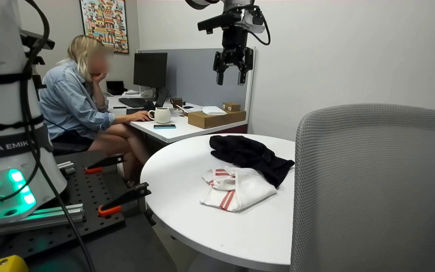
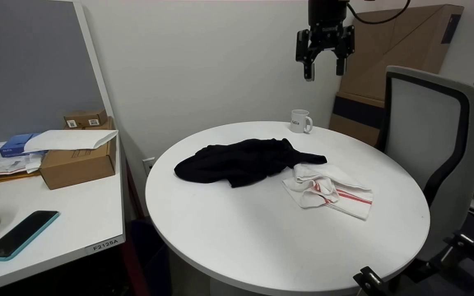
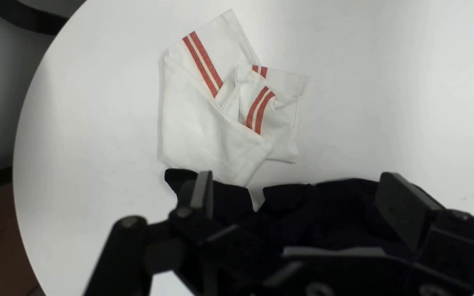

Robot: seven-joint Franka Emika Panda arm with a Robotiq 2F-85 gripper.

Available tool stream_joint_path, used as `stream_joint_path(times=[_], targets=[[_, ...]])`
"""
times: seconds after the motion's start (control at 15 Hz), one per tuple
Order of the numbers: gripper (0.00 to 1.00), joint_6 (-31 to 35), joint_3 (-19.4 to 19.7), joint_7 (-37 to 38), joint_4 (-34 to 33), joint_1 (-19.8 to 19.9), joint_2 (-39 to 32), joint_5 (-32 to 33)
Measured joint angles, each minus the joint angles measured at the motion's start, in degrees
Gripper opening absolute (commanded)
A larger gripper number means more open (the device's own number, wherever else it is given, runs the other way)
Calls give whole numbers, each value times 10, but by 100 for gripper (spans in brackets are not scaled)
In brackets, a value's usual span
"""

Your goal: Place the black t-shirt on the table

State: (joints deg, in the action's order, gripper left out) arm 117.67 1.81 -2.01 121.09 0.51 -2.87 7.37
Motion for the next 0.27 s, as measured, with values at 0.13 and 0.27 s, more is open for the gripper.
stream_joint_path(times=[0.13,0.27], targets=[[100,1,0,0,3,0,3,0],[100,1,0,0,3,0,3,0]])
